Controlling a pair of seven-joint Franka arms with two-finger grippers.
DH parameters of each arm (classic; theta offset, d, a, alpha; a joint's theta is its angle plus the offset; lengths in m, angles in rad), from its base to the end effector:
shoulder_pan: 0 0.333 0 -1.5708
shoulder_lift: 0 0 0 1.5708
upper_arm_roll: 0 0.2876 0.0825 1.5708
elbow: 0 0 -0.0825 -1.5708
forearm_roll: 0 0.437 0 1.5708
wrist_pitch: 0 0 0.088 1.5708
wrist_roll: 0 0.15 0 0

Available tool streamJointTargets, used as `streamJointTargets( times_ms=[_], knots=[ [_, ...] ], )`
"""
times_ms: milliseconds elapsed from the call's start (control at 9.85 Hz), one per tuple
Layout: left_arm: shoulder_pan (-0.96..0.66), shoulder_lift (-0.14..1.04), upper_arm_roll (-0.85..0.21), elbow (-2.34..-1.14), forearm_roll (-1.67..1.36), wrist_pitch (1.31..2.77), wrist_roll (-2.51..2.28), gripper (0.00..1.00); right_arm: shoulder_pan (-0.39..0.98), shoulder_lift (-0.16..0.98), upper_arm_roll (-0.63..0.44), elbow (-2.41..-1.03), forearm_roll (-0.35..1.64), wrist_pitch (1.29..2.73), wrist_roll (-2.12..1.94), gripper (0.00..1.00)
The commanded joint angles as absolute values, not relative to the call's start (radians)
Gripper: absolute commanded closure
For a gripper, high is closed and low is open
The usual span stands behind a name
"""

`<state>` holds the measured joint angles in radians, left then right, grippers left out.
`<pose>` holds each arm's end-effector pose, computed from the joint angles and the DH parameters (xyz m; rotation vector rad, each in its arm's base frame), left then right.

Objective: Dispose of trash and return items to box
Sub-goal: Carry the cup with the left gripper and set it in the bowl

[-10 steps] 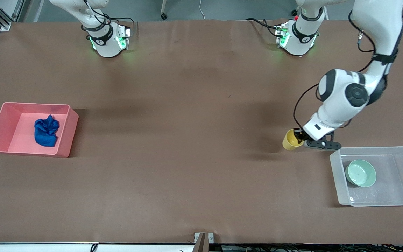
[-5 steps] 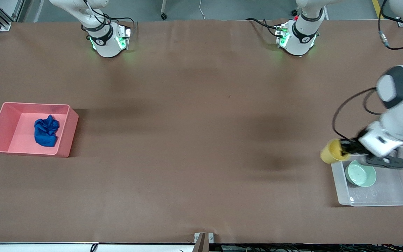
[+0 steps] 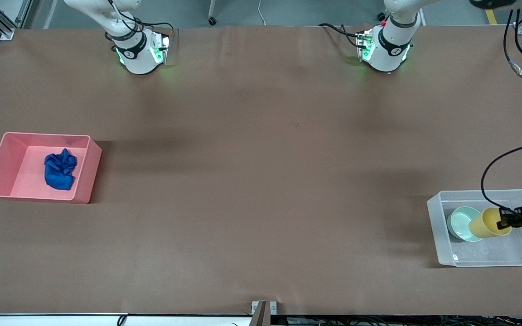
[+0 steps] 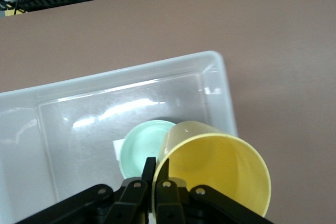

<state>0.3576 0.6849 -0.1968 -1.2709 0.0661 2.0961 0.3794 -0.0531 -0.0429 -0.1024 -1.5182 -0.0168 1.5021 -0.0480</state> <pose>0.7740 0.1604 0.2870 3.0985 -0.3023 0.2548 0.5816 -0.0949 0.6000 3.1217 -0.1701 0.0394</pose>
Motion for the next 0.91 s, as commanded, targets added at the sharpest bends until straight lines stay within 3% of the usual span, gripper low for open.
streamJointTargets(
  times_ms=[0,406,508,609,812],
  knots=[
    [0.336,0.787,-0.157,-1.227,0.094,2.143,0.399,1.00,-0.051,-0.071,-0.101,-1.548,-0.018,1.513,-0.044,0.00],
    [0.342,0.838,-0.155,-1.272,0.083,2.175,0.354,0.95,-0.052,-0.071,-0.101,-1.548,-0.018,1.514,-0.044,0.00],
    [0.342,0.838,-0.155,-1.284,0.081,2.177,0.353,0.86,-0.052,-0.071,-0.101,-1.548,-0.018,1.514,-0.044,0.00],
    [0.341,0.842,-0.155,-1.292,0.086,2.186,0.345,0.66,-0.051,-0.071,-0.101,-1.548,-0.018,1.513,-0.044,0.00],
    [0.331,0.836,-0.155,-1.308,0.095,2.206,0.305,0.40,-0.051,-0.071,-0.103,-1.548,-0.018,1.514,-0.044,0.00]
  ],
)
